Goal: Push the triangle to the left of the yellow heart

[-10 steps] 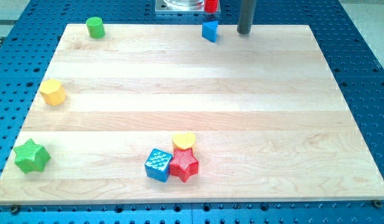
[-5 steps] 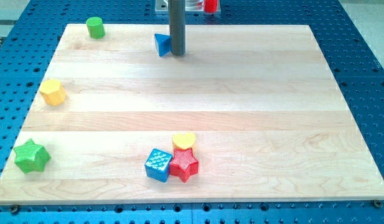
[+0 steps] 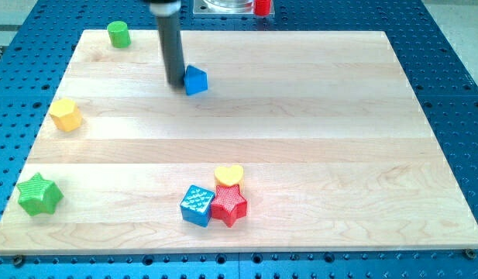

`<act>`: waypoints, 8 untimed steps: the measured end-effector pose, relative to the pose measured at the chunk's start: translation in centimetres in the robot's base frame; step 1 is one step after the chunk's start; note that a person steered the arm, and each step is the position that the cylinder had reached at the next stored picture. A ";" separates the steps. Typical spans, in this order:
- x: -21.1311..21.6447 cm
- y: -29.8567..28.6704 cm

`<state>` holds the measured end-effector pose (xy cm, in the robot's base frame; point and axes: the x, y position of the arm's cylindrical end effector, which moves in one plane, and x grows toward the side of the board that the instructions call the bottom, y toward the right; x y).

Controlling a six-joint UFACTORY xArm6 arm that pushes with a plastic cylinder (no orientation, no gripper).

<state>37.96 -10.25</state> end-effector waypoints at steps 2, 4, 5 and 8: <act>2.3 -4.0; -6.5 2.3; -1.4 5.5; -1.1 2.9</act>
<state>36.88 -7.34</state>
